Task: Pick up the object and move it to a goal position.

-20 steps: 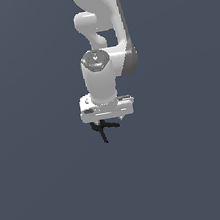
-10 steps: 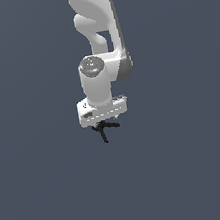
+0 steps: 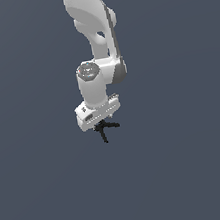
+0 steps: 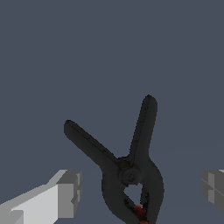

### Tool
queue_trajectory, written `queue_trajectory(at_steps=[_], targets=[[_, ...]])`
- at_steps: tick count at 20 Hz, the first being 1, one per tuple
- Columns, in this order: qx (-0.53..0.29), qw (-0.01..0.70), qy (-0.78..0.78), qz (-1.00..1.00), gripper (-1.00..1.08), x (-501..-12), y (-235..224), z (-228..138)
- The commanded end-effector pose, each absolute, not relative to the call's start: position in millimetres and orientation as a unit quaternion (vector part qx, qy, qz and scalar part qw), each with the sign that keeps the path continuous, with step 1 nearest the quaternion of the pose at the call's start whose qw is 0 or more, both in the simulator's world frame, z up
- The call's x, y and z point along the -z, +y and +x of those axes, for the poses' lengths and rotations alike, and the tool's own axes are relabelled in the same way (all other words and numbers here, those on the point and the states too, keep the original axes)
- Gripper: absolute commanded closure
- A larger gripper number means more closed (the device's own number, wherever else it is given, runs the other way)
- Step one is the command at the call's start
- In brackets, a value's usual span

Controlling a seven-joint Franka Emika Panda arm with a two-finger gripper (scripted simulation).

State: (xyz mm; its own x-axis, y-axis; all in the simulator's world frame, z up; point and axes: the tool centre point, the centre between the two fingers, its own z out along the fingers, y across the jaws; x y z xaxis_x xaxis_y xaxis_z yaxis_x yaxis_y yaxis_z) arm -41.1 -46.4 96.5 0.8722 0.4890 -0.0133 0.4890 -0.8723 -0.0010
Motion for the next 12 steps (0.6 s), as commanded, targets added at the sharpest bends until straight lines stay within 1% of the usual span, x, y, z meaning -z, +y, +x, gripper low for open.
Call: queue_trajectory(at_steps=[1, 12], targets=[[0.005, 0.001, 0.286, 0.958, -0.92, -90, -50, -47], [0.001, 0.000, 0.376, 0.926, -0.92, -72, -58, -63]])
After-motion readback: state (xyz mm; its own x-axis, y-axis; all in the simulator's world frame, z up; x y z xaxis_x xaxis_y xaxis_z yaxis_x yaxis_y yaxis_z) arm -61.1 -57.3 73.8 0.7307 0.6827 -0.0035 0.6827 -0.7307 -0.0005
